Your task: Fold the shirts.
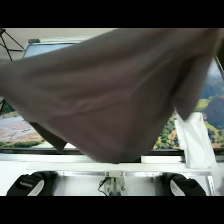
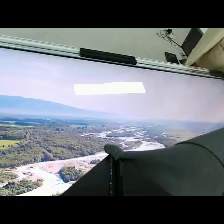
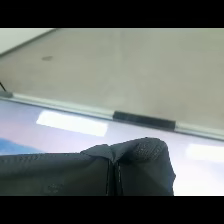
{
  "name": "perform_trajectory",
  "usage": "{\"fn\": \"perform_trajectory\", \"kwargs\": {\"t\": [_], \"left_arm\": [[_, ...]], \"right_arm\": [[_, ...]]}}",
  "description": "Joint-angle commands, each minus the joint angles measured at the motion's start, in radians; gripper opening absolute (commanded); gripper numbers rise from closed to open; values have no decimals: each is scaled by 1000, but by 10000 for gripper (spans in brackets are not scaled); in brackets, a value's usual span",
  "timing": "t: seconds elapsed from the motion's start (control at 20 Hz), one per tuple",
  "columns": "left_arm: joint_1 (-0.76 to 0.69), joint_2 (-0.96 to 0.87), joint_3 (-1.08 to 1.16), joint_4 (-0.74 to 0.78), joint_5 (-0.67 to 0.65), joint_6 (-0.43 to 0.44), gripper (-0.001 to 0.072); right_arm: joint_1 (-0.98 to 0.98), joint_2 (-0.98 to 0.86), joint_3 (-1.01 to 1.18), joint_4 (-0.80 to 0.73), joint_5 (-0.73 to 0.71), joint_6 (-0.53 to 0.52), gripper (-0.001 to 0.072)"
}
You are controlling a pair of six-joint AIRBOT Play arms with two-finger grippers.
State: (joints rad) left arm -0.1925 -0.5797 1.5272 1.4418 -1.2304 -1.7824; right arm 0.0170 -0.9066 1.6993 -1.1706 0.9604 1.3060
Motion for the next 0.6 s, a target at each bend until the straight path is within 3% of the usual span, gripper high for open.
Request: {"fn": "perform_trajectory", "kwargs": {"t": [0.0,0.2,0.35,0.45,0.55], "left_arm": [[1,-79,-106,101,270,16,39],[-3,-379,-107,74,486,-64,39],[-1,-634,-105,48,691,-64,40],[-2,-797,-105,-22,702,-96,41],[-2,-925,-105,-175,626,-105,55]], "right_arm": [[0,-179,1,-19,85,3,53],[-1,-424,1,-26,124,68,53],[0,-593,1,-25,163,167,53],[0,-687,1,-25,245,216,53],[0,-757,1,-26,306,227,52]]}}
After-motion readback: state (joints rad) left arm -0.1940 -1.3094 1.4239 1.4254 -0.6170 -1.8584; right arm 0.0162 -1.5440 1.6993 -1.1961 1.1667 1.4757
